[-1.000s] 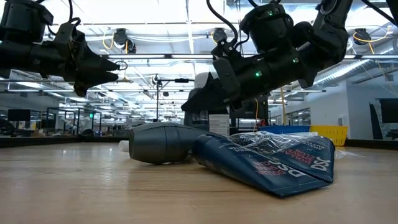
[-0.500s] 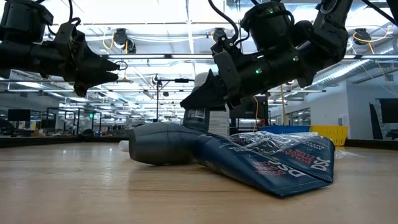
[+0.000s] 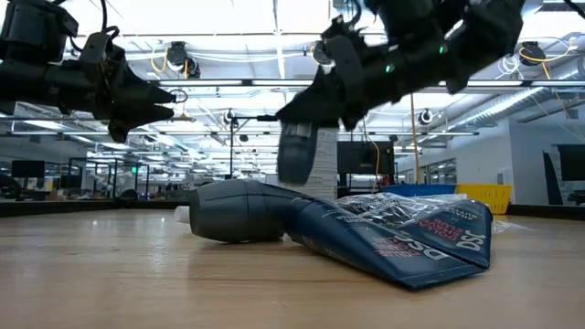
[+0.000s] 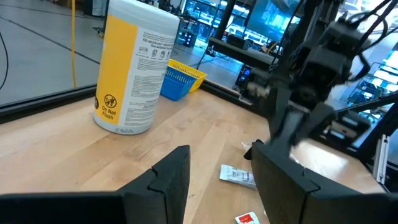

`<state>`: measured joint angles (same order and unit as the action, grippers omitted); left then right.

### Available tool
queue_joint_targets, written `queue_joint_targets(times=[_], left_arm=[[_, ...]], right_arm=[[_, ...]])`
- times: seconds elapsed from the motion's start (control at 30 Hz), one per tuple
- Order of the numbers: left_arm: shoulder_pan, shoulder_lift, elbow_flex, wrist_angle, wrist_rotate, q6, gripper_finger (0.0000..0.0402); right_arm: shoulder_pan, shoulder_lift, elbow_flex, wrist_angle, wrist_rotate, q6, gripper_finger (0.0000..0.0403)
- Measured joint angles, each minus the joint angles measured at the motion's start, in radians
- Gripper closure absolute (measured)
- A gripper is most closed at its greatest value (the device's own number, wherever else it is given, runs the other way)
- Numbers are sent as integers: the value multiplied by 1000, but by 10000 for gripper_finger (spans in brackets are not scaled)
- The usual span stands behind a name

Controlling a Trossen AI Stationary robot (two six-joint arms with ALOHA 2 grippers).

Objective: Pick & Place Travel size toiletries
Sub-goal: Put the gray deodorant into the bottom yellow bin

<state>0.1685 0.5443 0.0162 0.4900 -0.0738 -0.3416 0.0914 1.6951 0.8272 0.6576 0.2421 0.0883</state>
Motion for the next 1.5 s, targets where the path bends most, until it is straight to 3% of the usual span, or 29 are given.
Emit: queue_joint_targets(times=[0.3, 0.6, 1.1, 1.5], left_arm=[[-52, 0, 0, 16, -3, 0, 231], [-139, 65, 8, 99, -13, -3, 231], [-238, 584, 357, 113, -40, 174, 231], [-243, 859, 631, 113, -40, 252, 231]], right_arm=[[-13, -231, 0, -213, 51, -42, 295], [-27, -281, 5, -222, 44, -59, 295], [-24, -261, 127, -258, 40, -119, 295], [-26, -323, 128, -386, 81, -135, 295]])
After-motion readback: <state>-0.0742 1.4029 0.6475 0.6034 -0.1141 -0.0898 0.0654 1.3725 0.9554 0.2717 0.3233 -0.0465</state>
